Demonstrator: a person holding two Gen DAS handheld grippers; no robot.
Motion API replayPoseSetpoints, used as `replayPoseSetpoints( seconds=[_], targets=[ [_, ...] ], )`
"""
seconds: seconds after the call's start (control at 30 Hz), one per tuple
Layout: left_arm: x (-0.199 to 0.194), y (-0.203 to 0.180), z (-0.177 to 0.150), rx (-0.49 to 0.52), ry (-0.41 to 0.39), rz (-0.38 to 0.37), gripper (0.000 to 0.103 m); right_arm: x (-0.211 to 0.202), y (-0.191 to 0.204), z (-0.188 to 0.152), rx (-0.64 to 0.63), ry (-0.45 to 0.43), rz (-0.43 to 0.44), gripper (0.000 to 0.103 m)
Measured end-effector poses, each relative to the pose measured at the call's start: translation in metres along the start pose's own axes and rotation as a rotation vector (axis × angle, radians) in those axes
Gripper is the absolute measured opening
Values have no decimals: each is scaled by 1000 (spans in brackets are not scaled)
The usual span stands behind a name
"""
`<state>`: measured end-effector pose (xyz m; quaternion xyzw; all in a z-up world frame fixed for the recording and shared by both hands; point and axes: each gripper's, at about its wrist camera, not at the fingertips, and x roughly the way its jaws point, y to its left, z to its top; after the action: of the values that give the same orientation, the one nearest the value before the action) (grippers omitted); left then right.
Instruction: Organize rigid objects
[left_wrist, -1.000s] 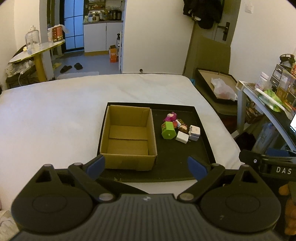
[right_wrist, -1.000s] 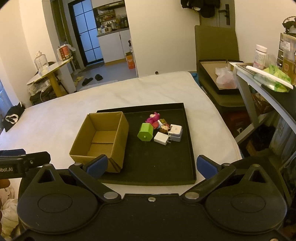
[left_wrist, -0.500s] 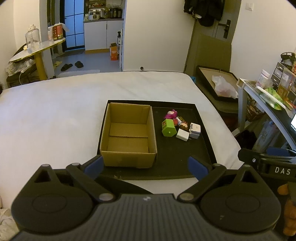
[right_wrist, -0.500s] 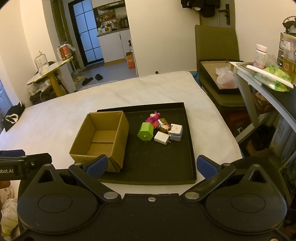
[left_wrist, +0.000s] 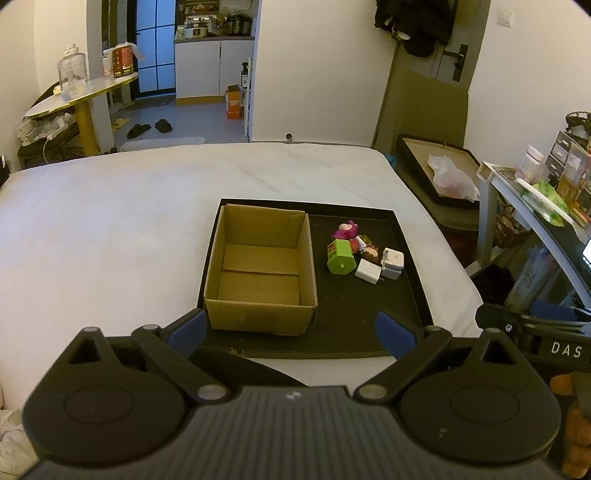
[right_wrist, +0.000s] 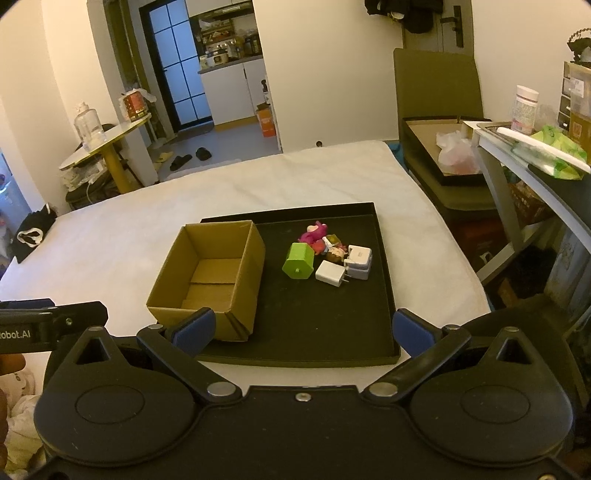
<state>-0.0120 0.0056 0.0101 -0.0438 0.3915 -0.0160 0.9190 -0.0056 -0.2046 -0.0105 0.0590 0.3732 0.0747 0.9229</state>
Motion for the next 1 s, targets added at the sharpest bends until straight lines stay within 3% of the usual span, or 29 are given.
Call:
replayPoseSetpoints(
  seconds=[0.5,1.0],
  targets=[
    [7,1,1,-1,4,4,98,4,1,-4,12,8,-1,103],
    [49,11,17,-14,40,32,98,36,-19,5,56,25,5,103]
  ],
)
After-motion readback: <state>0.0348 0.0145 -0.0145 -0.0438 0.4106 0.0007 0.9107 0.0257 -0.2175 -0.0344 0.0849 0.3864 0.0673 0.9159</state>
